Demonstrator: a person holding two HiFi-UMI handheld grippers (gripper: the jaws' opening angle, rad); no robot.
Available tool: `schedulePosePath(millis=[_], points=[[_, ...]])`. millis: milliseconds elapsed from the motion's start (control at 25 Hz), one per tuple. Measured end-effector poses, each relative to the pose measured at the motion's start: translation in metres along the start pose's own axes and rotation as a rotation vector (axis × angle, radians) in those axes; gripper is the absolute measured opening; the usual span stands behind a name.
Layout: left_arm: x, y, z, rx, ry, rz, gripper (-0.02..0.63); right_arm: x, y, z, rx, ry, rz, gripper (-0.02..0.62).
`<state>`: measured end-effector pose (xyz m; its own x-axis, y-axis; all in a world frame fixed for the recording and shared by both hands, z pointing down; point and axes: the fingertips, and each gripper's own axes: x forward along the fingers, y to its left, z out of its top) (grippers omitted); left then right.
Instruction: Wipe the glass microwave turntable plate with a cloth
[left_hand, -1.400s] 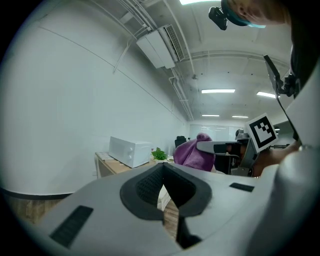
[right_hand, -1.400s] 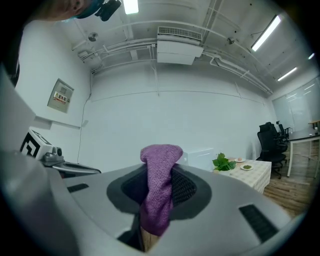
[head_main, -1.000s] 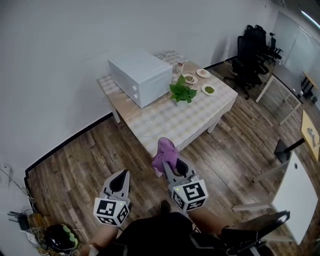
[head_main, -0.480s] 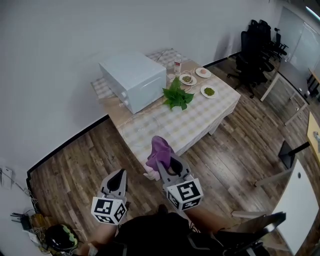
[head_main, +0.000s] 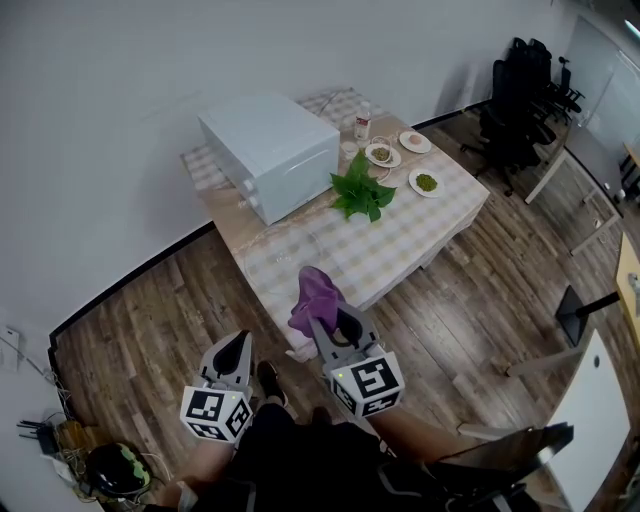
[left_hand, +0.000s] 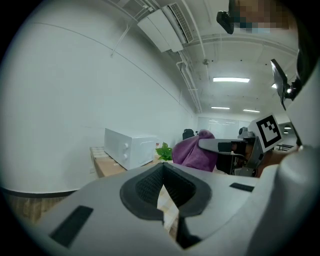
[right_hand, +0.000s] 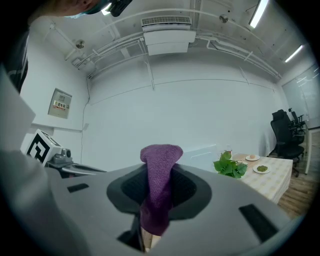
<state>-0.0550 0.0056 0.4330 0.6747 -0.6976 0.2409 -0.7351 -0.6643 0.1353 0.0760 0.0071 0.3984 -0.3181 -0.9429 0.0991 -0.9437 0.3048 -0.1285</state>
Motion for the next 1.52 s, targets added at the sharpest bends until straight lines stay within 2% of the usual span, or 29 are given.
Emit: schedulePosePath(millis=[200, 1040, 1520], points=[[0.025, 0.014, 0.013, 0.008, -0.028, -0.045, 0.009, 0.024, -0.015, 0.004, -0.016, 0.006, -0.053, 0.094], [0.105, 0.142, 0.041, -0.04, -0.046, -0.125, 0.009, 0.152, -0.03, 0.002, -0.033, 0.105, -0.189, 0.095], [0.144, 0.182, 0.035, -0.049, 0.0, -0.16, 0.009, 0.209, -0.04, -0.013, -0.04, 0.17, -0.215, 0.095]])
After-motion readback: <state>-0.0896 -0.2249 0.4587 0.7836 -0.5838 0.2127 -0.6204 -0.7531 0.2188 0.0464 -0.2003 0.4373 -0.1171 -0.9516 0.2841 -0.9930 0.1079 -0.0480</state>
